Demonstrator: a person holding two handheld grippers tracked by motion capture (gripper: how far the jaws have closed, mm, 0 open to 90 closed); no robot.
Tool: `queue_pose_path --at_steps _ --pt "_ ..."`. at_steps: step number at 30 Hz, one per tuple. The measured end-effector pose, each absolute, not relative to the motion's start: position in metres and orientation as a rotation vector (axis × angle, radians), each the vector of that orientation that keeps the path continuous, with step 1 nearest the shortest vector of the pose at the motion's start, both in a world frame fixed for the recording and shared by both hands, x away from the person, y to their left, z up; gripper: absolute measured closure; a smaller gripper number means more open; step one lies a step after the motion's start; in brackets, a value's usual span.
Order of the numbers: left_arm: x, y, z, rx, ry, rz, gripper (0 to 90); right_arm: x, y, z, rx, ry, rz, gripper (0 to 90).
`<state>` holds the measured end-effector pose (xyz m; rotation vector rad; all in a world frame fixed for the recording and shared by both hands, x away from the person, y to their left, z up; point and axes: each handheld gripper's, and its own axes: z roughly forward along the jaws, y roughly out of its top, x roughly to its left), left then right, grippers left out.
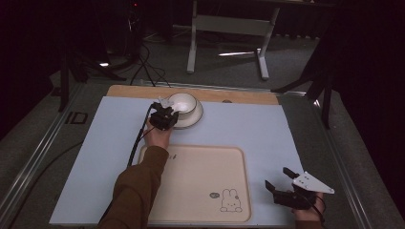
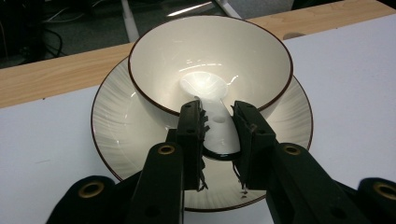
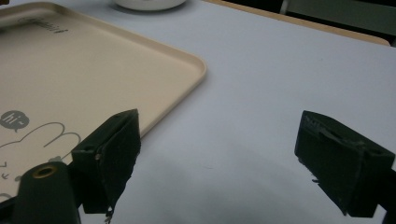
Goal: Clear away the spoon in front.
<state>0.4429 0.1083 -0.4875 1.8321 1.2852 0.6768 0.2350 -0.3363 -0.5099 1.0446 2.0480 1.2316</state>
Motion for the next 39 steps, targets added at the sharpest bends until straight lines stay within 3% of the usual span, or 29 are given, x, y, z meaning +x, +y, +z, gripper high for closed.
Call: queue_pose_path --at_steps 39 --pt "0.417 0.126 -0.443 1.784 1.223 0.699 74.3 0.235 -0.336 -0.51 1.043 2.045 1.233 14.2"
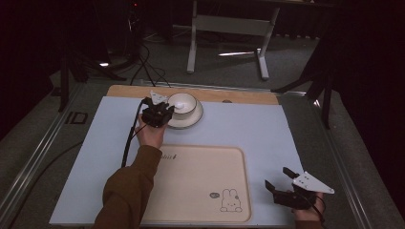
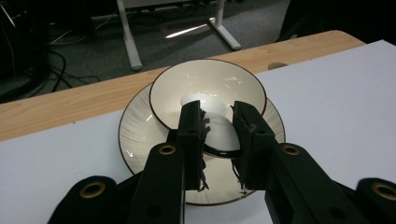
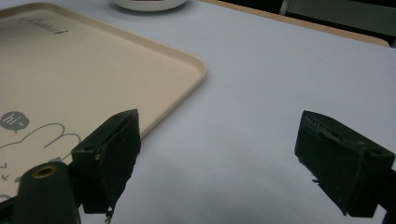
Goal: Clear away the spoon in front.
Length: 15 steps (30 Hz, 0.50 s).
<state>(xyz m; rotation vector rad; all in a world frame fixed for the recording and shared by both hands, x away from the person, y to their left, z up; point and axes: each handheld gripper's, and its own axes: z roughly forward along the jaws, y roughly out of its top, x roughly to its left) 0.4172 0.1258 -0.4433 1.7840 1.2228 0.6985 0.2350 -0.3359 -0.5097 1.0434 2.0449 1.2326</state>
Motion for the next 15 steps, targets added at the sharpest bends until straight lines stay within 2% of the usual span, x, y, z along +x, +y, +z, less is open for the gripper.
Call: queue_pose_path --at_steps 15 --pt "0.4 0.133 -0.428 1.804 1.187 0.697 74.3 0.235 -0.335 -0.51 1.042 2.043 1.234 14.2"
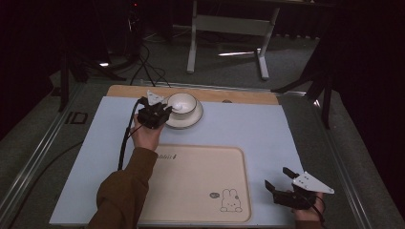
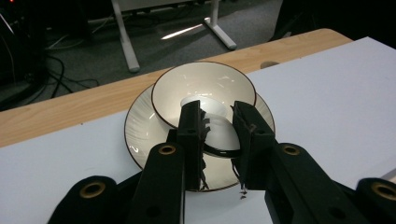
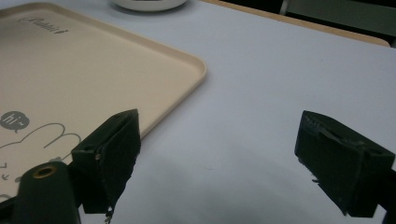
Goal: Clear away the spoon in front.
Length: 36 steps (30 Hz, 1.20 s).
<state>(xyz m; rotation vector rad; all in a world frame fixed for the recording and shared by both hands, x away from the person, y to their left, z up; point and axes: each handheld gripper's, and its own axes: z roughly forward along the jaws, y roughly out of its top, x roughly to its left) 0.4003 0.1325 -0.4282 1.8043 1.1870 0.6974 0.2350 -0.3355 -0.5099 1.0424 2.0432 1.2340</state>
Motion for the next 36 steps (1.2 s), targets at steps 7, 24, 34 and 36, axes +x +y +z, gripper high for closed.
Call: queue_pose_path --at_steps 7,24,34,36 --pt "0.391 0.136 -0.425 1.8 1.18 0.703 74.3 0.235 -0.336 -0.51 1.044 2.043 1.233 14.2" --pt "0.365 0.15 -0.427 1.78 1.182 0.722 74.3 0.235 -0.335 -0.51 1.047 2.043 1.23 14.2" --pt "0.35 0.163 -0.434 1.775 1.212 0.737 74.3 0.236 -0.335 -0.511 1.048 2.044 1.229 14.2" --pt "0.347 0.165 -0.435 1.773 1.214 0.738 74.3 0.235 -0.335 -0.511 1.049 2.043 1.229 14.2"
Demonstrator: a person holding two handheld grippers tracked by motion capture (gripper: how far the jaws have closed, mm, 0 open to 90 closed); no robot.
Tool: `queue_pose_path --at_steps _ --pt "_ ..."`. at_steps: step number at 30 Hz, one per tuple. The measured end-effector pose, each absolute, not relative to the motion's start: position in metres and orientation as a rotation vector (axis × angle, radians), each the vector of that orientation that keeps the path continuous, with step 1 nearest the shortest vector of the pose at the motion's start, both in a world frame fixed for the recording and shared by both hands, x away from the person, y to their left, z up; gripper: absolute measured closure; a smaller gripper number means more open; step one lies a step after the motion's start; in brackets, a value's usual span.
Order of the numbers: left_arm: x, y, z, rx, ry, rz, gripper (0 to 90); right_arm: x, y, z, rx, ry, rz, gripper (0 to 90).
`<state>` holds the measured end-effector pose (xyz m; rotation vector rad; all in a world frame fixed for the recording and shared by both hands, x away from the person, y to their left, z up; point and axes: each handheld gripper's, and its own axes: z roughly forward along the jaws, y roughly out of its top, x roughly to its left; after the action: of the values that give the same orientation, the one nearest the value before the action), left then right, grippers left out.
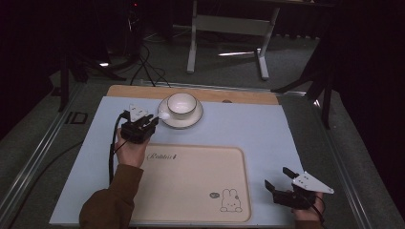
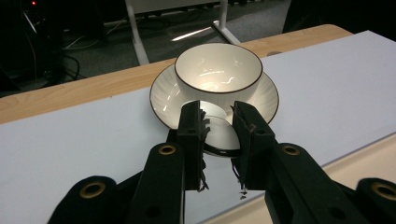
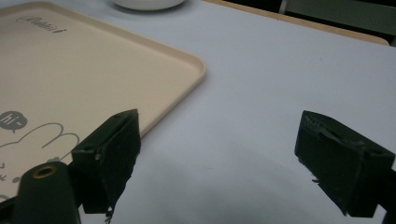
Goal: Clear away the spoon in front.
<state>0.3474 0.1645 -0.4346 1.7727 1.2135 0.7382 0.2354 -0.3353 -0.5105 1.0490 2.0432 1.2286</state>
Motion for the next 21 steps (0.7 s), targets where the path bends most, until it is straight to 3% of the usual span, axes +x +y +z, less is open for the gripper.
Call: queue_pose_path --at_steps 21 --pt "0.321 0.167 -0.447 1.754 1.247 0.771 74.3 0.235 -0.335 -0.51 1.048 2.043 1.227 14.2"
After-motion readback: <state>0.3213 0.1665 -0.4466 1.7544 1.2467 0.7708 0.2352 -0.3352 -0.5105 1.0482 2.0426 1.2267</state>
